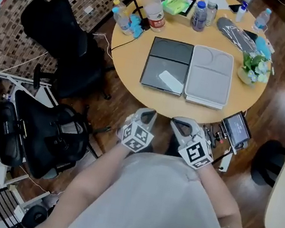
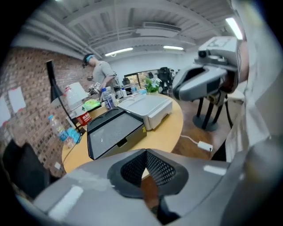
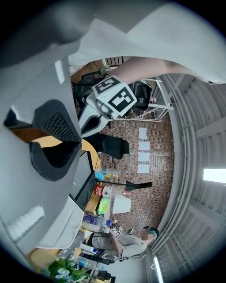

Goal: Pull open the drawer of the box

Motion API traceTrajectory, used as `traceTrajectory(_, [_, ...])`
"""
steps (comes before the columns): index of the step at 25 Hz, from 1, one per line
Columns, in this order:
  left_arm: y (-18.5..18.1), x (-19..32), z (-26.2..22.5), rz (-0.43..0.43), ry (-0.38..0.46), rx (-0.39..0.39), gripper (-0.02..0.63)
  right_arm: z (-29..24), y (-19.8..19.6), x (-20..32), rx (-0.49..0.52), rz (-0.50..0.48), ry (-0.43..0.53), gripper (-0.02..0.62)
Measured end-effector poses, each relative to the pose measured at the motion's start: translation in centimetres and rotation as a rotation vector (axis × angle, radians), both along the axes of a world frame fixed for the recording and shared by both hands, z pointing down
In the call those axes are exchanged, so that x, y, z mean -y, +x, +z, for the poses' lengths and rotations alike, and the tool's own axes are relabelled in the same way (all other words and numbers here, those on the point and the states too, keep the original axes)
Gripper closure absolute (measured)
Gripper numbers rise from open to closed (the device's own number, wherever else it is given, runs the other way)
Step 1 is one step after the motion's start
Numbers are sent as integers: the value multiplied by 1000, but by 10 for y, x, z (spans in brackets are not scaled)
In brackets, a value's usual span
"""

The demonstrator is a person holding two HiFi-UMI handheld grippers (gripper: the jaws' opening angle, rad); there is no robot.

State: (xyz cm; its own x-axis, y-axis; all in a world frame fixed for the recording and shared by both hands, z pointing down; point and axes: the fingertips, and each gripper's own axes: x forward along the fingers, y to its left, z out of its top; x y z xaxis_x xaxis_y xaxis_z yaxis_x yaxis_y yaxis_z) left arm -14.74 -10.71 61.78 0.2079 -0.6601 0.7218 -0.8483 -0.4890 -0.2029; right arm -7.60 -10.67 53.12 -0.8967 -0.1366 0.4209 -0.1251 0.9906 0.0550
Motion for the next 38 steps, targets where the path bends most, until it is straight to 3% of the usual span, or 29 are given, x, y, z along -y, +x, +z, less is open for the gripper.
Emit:
traceTrajectory(4, [-11,16,22,83,6,194,600,8,3,1,-22,24,-2,594])
traceTrajectory(15, [-23,54,43,253,71,438,600,23,-5,24,-10,75,52,594])
traceTrajectory(21, [-30,76,45,309,122,634,600,29,7,22,-33,106,17,594])
traceTrajectory(34, [-38,90,68,341,96,798,509,34,40,23,-67,165,-2,594])
traceTrajectory(38, [-35,91,69,345,121,808,471,32,41,24,-33,179,6,594])
